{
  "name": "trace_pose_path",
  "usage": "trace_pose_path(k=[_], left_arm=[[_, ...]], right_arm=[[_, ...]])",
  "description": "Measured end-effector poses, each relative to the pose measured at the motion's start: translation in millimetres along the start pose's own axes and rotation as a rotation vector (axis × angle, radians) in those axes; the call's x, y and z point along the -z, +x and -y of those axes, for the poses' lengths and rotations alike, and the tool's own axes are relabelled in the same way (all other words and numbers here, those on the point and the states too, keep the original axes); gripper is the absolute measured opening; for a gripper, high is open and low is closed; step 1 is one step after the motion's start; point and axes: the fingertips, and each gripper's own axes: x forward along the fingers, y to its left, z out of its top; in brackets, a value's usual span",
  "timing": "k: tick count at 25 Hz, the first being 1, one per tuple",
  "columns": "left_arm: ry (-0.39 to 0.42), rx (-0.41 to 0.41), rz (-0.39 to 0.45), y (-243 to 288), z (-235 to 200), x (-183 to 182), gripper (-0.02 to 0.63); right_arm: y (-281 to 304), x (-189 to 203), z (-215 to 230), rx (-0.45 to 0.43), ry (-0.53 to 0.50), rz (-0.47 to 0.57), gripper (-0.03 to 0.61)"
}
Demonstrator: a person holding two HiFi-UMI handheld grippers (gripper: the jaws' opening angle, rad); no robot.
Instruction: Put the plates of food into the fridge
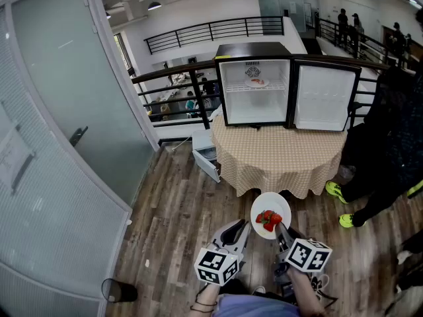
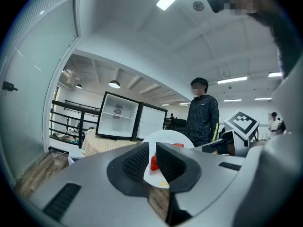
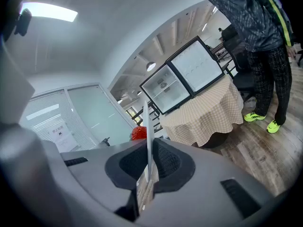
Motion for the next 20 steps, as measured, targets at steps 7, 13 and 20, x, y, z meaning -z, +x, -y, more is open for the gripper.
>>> trace_pose_path(k=[7,13,20], left_arm=[[0.006,0.020,-0.006,6,7,1,0.039],[-0.005,0.017,-0.015,12,-3,2,0.040],[-0.022,0.023,-0.001,38,-31,-4,0.040]], right_arm=[[0,-4,9,0.002,0.064,0.024,0.028],[11,-4,14,-0.008,0.099,0.012,0.028],[45,-17,27,0.017,0.126,0.010,0.028]])
